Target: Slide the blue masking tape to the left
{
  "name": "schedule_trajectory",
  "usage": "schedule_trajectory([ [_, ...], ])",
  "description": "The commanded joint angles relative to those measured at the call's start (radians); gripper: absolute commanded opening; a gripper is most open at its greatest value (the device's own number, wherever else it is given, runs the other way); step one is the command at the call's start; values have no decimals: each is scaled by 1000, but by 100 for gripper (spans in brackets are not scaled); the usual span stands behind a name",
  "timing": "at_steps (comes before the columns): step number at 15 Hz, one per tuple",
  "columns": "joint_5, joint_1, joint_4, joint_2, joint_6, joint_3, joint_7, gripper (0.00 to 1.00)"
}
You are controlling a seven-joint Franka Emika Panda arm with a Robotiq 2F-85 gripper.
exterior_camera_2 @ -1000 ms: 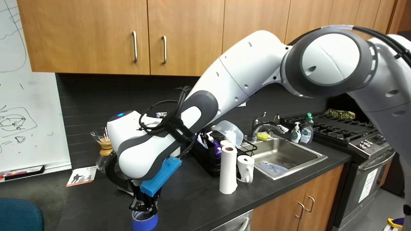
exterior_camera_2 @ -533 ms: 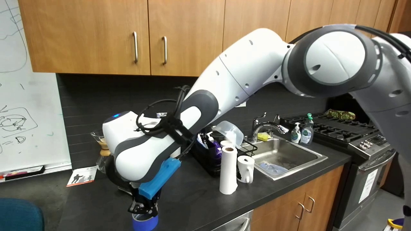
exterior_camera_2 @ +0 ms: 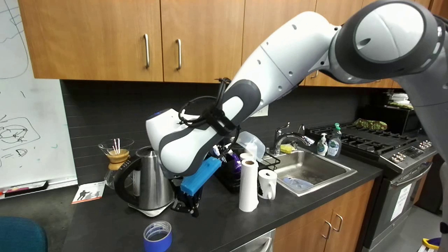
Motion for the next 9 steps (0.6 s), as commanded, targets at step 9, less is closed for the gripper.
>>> schedule_trajectory([
  [9, -6, -23, 91, 141, 19, -2, -13, 0],
])
